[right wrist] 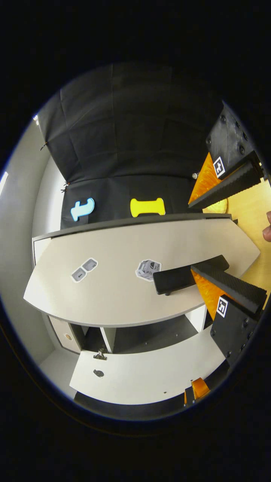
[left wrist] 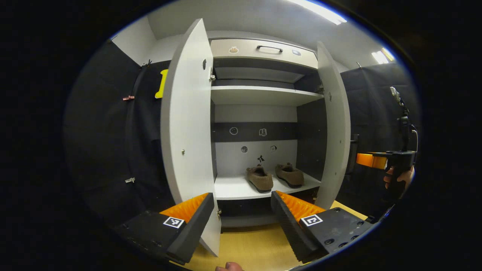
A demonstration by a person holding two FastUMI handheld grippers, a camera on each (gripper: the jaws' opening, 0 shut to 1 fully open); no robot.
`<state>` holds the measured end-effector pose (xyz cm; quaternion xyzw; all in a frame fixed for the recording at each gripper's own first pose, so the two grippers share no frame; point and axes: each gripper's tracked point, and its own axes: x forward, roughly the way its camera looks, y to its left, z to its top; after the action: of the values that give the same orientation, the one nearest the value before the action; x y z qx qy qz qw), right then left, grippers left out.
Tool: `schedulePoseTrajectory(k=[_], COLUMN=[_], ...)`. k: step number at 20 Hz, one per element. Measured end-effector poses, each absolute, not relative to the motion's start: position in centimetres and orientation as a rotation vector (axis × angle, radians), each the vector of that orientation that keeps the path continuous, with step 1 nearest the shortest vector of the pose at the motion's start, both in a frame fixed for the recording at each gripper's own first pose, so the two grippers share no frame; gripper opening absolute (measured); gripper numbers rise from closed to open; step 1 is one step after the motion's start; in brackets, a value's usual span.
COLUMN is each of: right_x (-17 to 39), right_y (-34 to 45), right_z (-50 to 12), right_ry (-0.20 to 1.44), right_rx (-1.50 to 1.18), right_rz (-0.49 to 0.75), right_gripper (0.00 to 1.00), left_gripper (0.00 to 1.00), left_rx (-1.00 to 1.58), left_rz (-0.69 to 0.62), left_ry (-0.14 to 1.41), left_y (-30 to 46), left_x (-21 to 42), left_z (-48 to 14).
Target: Grab one shoe with the right hand and put it into the shoe cabinet, grab the other shoe with the left hand and put it into the shoe cabinet; then close the right door with the right hand and the left door with the left hand.
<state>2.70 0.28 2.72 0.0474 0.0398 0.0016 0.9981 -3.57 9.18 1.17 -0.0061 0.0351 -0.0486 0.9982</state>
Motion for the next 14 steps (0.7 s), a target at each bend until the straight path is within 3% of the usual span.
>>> schedulePoseTrajectory(k=[8, 14], right_x=[3.5, 2.8], right_y=[9.9, 13.6], right_z=[1.2, 0.7], right_ry=[0.125, 0.133], right_rx=[0.121, 0.094], right_rz=[0.165, 0.222], right_gripper=[0.98, 0.98], left_gripper=[0.96, 0.97], left_rx=[-0.053, -0.015], left_rz=[0.015, 0.150], left_ry=[0.062, 0.046], left_y=[17.5, 25.6], left_x=[-6.1, -4.3], left_z=[1.9, 1.8])
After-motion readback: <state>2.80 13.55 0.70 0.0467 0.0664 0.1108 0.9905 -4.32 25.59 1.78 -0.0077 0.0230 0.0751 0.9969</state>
